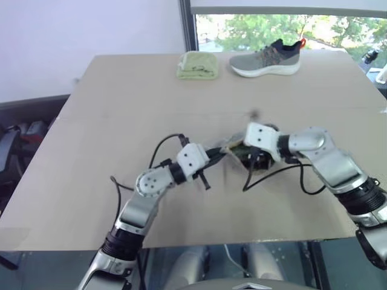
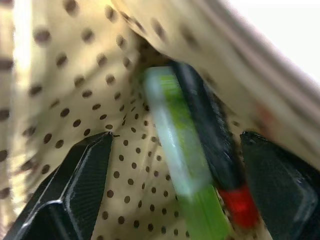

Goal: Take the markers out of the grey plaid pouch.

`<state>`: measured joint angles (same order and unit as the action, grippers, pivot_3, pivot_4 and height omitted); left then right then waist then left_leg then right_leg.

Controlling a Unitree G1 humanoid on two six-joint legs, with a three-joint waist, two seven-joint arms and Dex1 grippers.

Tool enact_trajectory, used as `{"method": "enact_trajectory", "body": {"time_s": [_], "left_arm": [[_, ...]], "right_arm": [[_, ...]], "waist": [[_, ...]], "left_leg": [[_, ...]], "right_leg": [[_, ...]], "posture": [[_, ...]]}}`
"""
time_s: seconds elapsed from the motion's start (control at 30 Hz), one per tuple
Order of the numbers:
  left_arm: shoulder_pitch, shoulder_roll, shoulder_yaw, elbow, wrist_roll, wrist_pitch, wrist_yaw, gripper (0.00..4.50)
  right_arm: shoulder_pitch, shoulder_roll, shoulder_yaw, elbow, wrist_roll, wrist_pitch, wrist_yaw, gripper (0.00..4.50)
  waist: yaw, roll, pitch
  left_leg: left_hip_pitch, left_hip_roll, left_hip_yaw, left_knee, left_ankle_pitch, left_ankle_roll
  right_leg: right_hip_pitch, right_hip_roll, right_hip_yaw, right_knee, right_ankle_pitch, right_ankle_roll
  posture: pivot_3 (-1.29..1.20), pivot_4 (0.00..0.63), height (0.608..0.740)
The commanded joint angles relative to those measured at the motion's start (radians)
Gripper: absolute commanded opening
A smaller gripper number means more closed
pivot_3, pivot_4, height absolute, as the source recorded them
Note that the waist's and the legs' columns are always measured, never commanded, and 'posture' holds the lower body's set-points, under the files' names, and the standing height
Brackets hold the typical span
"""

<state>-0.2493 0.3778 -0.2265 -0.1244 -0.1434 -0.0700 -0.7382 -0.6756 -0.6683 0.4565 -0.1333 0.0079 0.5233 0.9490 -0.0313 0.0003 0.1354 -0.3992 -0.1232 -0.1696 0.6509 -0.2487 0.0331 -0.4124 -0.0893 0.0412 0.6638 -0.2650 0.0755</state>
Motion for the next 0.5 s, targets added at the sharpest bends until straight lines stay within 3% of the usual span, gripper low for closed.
{"method": "enact_trajectory", "body": {"time_s": [0.03,0.1,0.13,0.43,0.5], "left_arm": [[-0.006,-0.017,0.003,0.007,-0.018,-0.019,-0.011,0.00],[-0.005,-0.021,0.003,0.018,-0.014,-0.025,-0.016,0.00],[-0.004,-0.021,0.004,0.021,-0.012,-0.027,-0.016,0.00],[0.014,-0.012,0.014,0.020,0.003,-0.035,-0.010,0.00],[0.019,-0.006,0.013,0.017,0.010,-0.037,-0.010,0.00]], "right_arm": [[-0.018,0.005,0.056,0.084,-0.108,-0.090,-0.011,4.19],[-0.017,0.010,0.071,0.126,-0.144,-0.129,-0.011,4.19],[-0.018,0.010,0.074,0.141,-0.160,-0.149,-0.012,3.95],[-0.009,0.011,0.013,0.159,-0.195,-0.225,-0.016,0.47],[-0.004,0.014,-0.015,0.143,-0.179,-0.236,-0.019,0.36]], "waist": [[0.001,0.000,0.000],[0.001,0.000,0.000],[0.001,0.000,0.000],[0.008,-0.002,-0.001],[0.011,-0.002,-0.001]], "left_leg": [[0.000,0.000,0.000,0.000,0.000,0.000],[0.000,0.000,0.000,0.000,0.000,0.000],[0.000,0.000,0.000,0.000,0.000,0.000],[0.002,0.000,0.000,0.001,0.000,0.000],[0.002,0.000,0.000,0.001,0.000,0.000]], "right_leg": [[0.000,0.000,0.000,0.000,0.000,0.000],[0.000,0.000,0.000,0.000,0.000,0.000],[0.000,0.000,0.000,0.000,0.000,0.000],[0.002,0.000,0.000,0.000,0.000,0.000],[0.002,0.000,0.000,0.000,0.000,0.000]], "posture": [[0.00,0.150,0.740],[0.00,0.150,0.740],[0.00,0.150,0.740],[0.00,0.150,0.740],[0.00,0.150,0.740]]}}
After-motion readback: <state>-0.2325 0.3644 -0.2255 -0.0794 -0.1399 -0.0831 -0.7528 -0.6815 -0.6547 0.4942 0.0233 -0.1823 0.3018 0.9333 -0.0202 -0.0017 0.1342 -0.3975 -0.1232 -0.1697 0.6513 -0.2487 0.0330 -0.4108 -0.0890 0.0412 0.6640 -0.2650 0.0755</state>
